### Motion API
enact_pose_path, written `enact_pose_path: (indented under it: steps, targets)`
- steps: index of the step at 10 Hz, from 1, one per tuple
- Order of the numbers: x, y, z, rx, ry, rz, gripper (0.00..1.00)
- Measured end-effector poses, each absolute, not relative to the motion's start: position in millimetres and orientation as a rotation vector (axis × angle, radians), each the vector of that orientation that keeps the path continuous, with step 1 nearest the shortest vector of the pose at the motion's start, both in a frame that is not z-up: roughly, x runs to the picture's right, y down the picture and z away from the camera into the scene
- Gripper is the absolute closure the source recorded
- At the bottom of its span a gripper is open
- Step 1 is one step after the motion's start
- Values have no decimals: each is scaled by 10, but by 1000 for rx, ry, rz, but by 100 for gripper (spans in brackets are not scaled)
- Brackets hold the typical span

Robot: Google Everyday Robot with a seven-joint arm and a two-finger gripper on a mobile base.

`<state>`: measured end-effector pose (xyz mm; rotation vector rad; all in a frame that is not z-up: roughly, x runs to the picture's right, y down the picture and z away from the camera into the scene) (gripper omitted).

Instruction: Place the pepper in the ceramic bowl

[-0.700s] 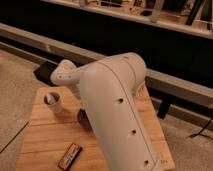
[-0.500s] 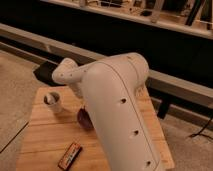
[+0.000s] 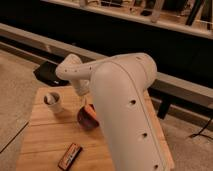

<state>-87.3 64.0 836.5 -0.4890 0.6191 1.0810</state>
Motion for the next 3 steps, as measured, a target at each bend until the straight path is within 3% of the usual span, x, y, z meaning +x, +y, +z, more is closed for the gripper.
enact_pose_path:
  steps: [3]
  targets:
    - [-912, 646, 8360, -496, 613, 1079, 20]
